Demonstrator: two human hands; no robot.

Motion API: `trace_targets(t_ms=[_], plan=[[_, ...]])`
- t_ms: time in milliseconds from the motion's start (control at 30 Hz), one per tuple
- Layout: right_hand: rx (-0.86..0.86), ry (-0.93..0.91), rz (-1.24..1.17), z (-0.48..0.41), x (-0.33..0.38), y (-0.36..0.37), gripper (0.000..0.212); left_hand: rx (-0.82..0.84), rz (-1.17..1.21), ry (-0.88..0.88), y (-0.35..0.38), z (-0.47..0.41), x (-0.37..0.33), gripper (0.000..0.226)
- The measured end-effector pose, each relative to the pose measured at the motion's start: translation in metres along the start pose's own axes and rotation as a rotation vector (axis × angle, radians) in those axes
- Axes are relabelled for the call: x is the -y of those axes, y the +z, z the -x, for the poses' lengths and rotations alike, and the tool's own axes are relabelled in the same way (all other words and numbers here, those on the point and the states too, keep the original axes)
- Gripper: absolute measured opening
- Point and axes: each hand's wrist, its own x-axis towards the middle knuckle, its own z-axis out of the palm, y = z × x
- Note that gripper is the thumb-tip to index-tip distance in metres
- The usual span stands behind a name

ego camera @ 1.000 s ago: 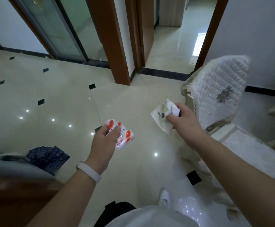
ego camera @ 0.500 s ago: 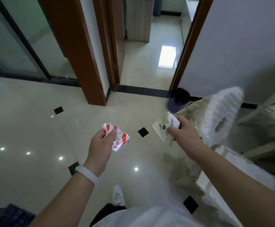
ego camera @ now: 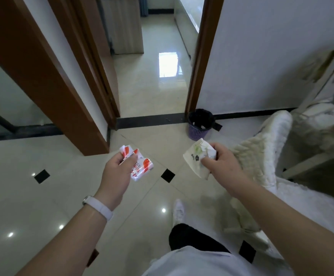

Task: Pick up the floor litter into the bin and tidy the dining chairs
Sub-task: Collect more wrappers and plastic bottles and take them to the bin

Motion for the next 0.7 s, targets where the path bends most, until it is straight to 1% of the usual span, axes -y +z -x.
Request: trace_targets(t_ms=[67,167,267,367,500,533,633,700], plan=[[-0.016,0.022,-0.035,-0.031,-0.001,-0.001,0.023,0.019,-0.023,-0.009,0.01,-0.033,-0.01,0.02],[-0.047,0.068,-0.092,-0.087,-0.004,0.003,0.02,0.054,-0.045,0.007,0.029,-0.081,-0.026,0.014],[-0.027,0.084,-0.113,-0.153,0.002,0.011,0.017,0.036,-0.082,0.013,0.043,-0.133,-0.043,0.023],[0.017,0.075,-0.105,-0.222,0.026,0.011,0.019,0.0,-0.129,0.003,0.055,-0.192,-0.067,0.027],[0.006,0.041,-0.085,-0.298,0.058,-0.015,0.022,0.025,-0.18,0.002,0.086,-0.261,-0.103,0.031],[0.002,0.032,-0.085,-0.316,0.066,-0.024,0.023,0.035,-0.178,0.004,0.098,-0.276,-0.113,0.03],[-0.051,0.049,-0.071,-0.36,0.075,-0.048,0.024,0.068,-0.173,0.015,0.13,-0.316,-0.133,0.016],[-0.087,0.066,-0.088,-0.379,0.076,-0.061,0.023,0.11,-0.187,0.021,0.149,-0.338,-0.141,0.02]])
